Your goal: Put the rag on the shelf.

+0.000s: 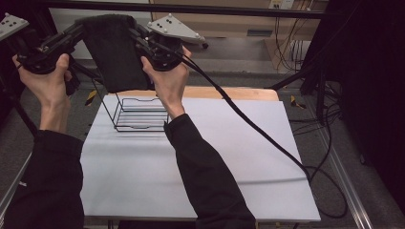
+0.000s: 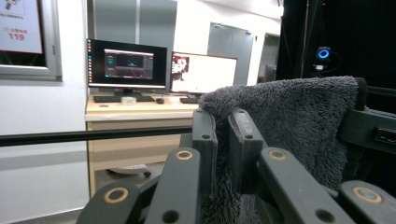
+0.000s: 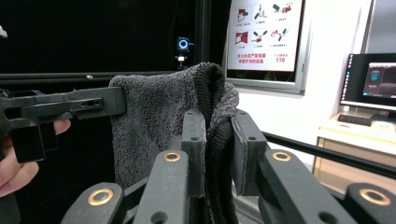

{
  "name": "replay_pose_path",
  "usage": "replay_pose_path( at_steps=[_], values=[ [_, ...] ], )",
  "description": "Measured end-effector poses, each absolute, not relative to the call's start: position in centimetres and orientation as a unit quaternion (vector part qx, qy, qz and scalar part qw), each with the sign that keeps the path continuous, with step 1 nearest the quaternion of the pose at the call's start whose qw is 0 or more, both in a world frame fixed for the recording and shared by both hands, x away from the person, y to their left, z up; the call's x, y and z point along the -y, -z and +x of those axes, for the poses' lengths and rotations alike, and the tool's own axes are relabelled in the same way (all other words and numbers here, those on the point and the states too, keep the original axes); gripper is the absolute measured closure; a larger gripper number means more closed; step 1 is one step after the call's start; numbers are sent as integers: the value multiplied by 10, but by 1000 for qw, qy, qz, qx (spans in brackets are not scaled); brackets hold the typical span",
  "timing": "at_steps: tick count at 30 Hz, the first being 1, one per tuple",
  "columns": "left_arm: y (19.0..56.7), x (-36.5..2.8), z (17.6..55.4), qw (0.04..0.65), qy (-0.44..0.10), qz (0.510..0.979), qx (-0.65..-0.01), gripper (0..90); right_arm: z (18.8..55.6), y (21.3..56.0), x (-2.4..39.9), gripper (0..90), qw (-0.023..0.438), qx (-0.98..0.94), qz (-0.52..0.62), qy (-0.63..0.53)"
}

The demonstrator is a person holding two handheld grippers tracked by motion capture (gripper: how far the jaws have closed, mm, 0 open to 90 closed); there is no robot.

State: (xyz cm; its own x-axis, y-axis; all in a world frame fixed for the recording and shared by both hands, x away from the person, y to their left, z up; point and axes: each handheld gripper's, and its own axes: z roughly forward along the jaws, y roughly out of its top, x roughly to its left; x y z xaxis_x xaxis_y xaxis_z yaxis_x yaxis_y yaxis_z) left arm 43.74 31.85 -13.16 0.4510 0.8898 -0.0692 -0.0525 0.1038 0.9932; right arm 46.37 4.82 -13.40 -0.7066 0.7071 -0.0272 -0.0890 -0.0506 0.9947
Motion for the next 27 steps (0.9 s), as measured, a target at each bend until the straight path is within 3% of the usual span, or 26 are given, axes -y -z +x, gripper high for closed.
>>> replay_pose_path(
  at_steps=[27],
  values=[
    [118, -329, 478, 630, -395, 532, -405, 820, 508, 118, -71, 779, 305, -619, 244, -681]
  ],
)
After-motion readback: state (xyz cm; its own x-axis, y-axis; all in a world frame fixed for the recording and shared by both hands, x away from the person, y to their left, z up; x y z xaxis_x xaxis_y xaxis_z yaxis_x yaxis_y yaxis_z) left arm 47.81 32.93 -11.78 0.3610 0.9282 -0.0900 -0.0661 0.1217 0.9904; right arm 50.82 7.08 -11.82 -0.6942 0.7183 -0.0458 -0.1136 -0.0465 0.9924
